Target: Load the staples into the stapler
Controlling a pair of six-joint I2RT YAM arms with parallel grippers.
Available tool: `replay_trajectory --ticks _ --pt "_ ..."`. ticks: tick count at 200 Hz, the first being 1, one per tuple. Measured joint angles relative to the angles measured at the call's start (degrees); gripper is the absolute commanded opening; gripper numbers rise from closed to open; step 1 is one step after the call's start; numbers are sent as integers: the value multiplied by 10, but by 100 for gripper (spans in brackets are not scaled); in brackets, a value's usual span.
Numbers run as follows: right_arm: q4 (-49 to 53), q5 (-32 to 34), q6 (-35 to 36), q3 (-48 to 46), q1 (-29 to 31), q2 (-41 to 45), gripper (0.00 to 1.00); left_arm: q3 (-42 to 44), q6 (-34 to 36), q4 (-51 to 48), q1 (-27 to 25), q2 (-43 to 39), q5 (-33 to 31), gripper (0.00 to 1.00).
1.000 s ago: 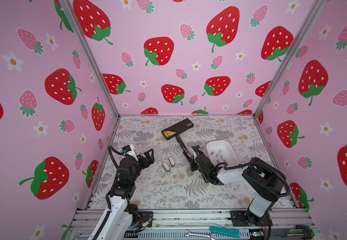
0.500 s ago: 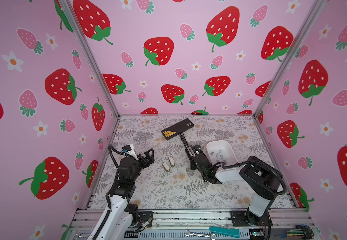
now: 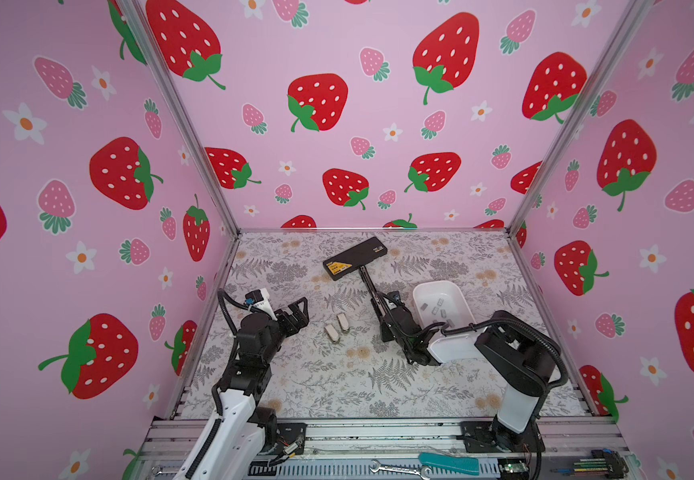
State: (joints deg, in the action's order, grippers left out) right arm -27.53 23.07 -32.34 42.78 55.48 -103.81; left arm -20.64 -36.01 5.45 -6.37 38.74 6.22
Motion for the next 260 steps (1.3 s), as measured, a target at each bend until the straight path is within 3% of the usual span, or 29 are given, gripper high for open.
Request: replay_trajectory --ticks 138,174,207,241,260 --pt "83 31 -20 40 -5 -11 35 -9 19 15 0 49 48 99" --pt "90 30 -9 40 -5 0 46 -9 33 38 -15 43 54 99" --pt "96 31 1 36 -5 72 56 -15 24 38 -55 43 47 99" --pt "92 24 7 18 -5 153 62 -108 8 -3 -71 61 53 100" --pt "95 11 7 3 -12 197 63 -215 42 -31 -71 78 52 99"
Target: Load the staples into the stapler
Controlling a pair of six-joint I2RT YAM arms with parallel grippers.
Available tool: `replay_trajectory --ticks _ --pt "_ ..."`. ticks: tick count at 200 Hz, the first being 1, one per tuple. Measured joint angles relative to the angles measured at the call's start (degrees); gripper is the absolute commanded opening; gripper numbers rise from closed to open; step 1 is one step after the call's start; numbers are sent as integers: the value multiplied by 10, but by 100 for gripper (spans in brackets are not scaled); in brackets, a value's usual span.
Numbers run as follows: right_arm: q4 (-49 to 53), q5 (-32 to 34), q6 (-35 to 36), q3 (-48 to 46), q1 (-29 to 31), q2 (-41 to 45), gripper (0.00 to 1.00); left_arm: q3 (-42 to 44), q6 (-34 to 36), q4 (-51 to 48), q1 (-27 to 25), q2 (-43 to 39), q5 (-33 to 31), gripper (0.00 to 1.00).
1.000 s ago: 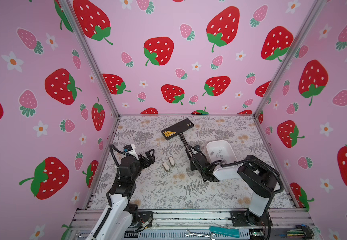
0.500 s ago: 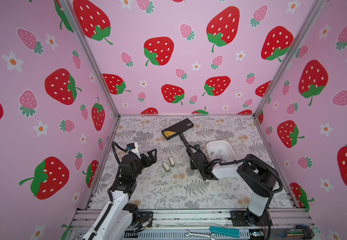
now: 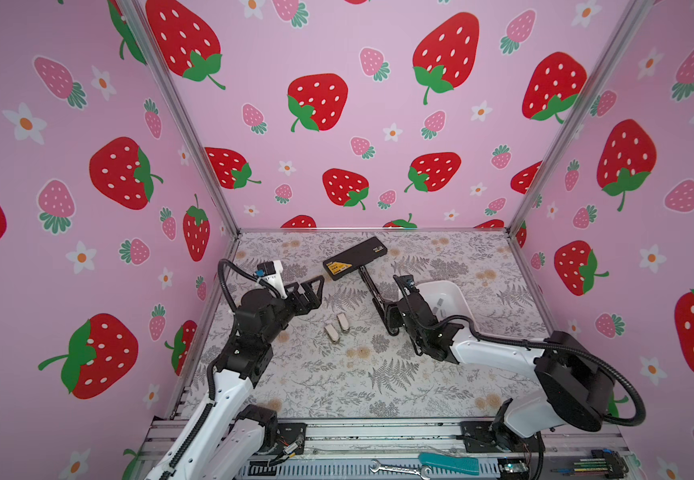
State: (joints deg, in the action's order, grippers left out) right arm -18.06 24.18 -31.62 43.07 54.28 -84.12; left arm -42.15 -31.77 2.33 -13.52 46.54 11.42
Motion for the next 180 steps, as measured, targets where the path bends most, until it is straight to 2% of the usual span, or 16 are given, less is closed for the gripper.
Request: replay_trajectory --ticks 29,62,88,132,150,180 --pt "2 -14 -1 -29 -21 67 65 -90 103 2 0 31 25 100" --pt "1 -19 -3 -46 -39 108 65 -172 318 -91 -16 101 107 91" --pt "2 -33 -13 -49 -45 108 63 -193 506 -185 -71 125 125 89" --pt "2 -40 -32 -66 -73 113 63 -174 798 -271 -160 151 106 86" --pt "2 -54 -46 -84 -100 125 62 -174 883 -305 -183 186 72 86" --pt "-5 -70 -55 -96 -112 143 61 -173 980 -346 -211 239 39 86"
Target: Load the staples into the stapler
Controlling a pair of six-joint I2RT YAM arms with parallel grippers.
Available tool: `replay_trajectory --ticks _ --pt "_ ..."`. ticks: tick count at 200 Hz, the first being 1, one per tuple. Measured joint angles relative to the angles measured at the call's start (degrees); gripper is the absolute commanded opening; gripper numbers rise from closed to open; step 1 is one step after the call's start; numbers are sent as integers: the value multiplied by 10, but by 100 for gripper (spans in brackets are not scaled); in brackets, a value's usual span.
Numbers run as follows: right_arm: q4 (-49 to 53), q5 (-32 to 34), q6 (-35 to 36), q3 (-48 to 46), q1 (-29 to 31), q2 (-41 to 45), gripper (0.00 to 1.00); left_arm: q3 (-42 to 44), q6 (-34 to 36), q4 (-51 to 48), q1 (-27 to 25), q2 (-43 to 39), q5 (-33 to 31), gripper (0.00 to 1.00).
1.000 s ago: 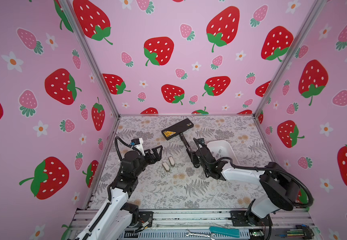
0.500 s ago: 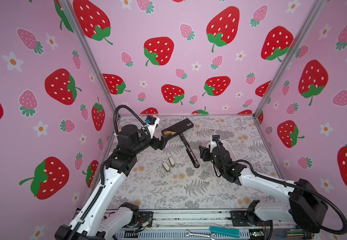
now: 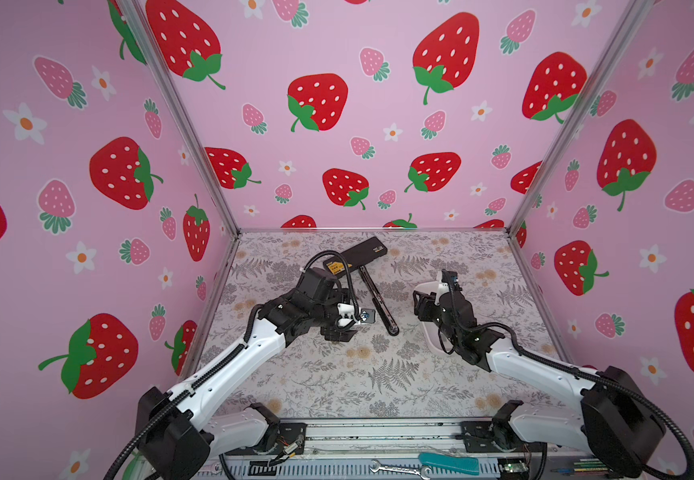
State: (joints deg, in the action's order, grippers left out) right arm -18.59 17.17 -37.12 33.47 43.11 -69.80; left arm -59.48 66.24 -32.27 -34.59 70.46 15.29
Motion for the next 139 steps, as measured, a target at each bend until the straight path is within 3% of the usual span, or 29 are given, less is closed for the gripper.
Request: replay_trajectory --ticks 66,96,139 --pt "-11 -11 -4 0 0 0 60 0 106 0 -29 110 -101 87" --pt "-12 -13 -4 0 0 0 59 -12 108 -7 -47 184 -161 82" --pt "-16 -25 -6 0 0 -3 58 -49 97 -17 -50 238 -222 85"
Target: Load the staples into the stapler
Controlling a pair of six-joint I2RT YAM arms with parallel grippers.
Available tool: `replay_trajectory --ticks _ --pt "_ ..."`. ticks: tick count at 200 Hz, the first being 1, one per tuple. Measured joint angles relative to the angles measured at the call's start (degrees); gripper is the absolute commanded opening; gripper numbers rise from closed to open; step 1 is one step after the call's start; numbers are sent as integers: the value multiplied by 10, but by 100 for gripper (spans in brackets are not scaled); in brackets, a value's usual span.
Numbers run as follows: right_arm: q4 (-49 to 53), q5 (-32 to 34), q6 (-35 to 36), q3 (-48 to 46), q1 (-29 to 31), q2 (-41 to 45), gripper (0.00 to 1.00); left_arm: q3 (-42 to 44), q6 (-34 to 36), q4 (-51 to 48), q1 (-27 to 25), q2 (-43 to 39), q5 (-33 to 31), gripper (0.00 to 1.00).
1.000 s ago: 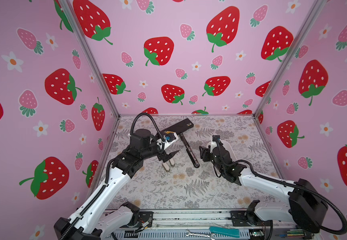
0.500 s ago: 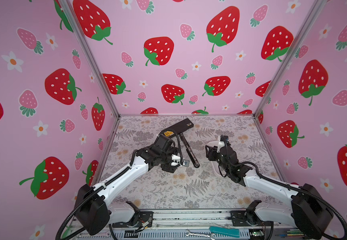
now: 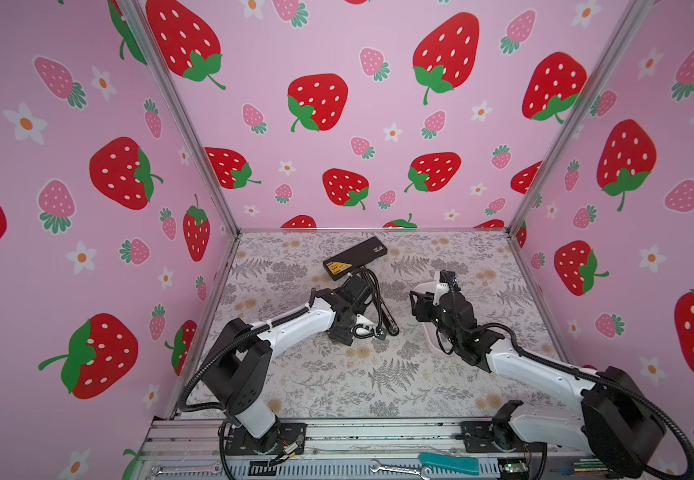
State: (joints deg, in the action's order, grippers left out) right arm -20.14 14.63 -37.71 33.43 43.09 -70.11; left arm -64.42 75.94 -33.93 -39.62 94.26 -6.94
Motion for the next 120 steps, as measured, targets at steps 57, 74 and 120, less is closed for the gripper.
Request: replay_trajectory --ticks 57,74,120 --pt "-14 -20 -6 -1 0 -15 56 -1 11 -3 0 34 -61 78" --pt "-14 -24 -8 -1 0 -26 57 -10 15 -9 0 51 -76 72" --pt "-15 -28 -13 -1 -1 -33 56 -33 22 -27 0 71 -92 63"
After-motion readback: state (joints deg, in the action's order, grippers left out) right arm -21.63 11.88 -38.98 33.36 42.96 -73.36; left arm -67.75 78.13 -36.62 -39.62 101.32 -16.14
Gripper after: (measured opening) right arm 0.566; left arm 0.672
